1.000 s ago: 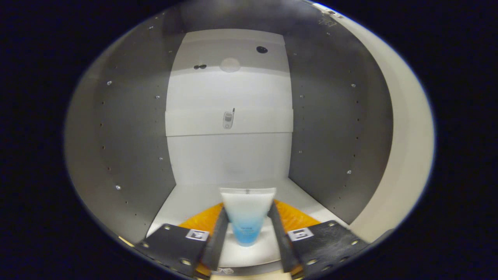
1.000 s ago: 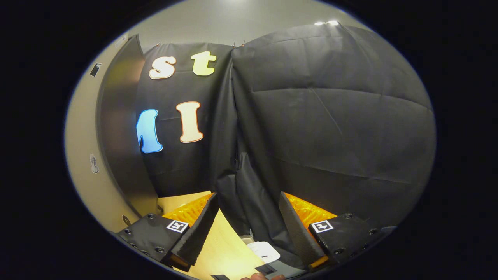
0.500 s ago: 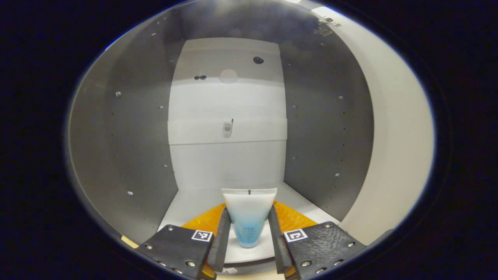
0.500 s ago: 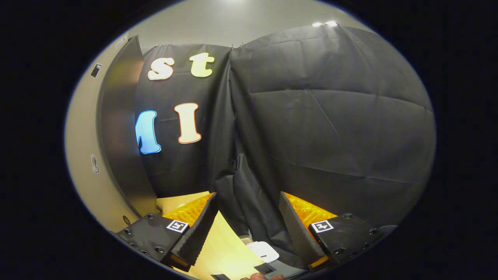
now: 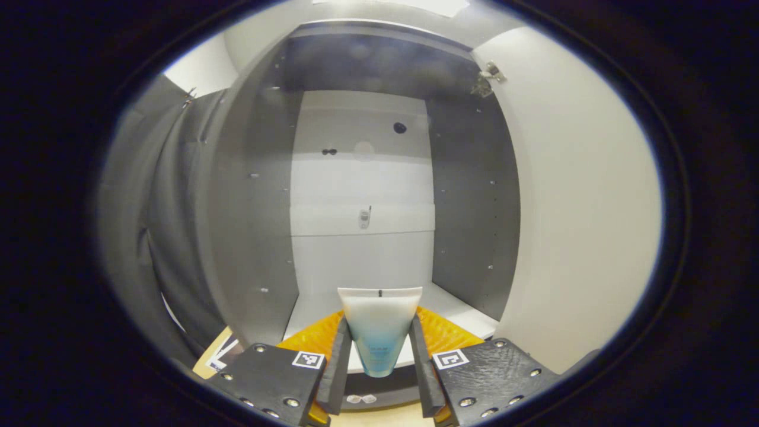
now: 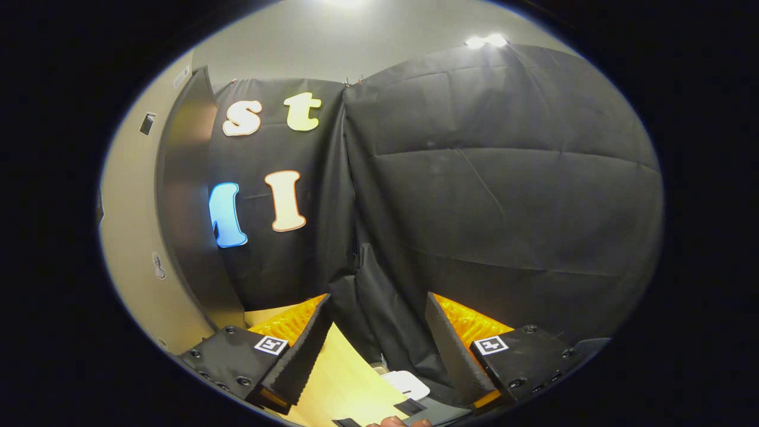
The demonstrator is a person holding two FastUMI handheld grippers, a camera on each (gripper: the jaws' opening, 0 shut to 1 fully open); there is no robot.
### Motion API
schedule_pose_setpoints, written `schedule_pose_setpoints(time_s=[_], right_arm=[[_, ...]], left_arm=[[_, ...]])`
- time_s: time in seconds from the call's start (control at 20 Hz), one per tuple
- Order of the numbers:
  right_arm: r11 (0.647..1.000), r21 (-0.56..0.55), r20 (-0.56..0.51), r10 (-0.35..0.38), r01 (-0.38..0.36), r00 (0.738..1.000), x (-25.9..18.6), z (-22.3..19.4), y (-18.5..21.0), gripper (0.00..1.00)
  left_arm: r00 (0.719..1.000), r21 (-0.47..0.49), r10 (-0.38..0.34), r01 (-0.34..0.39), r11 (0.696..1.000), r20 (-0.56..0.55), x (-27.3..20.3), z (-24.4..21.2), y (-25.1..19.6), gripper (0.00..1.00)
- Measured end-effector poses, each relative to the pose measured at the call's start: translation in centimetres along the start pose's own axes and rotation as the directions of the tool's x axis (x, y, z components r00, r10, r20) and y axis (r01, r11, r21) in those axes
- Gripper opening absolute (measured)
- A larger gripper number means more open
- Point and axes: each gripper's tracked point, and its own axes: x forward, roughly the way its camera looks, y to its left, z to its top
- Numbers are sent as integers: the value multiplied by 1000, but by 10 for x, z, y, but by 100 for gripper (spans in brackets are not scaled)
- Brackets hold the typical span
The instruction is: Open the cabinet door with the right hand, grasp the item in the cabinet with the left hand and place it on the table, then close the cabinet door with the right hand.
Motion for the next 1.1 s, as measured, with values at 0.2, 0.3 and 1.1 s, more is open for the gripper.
schedule_pose_setpoints(time_s=[0.2,0.3,1.1], right_arm=[[1000,-15,6,-2,2,1000,-18,2,9,96],[1000,-12,8,4,-4,1000,-27,3,15,96],[993,39,17,-108,107,994,-89,-27,-17,98]], left_arm=[[999,-27,41,-41,999,-11,-35,-33,34,53],[997,-49,66,-67,997,-30,-52,-61,56,52],[986,-8,85,-87,996,-144,-205,-301,114,51]])
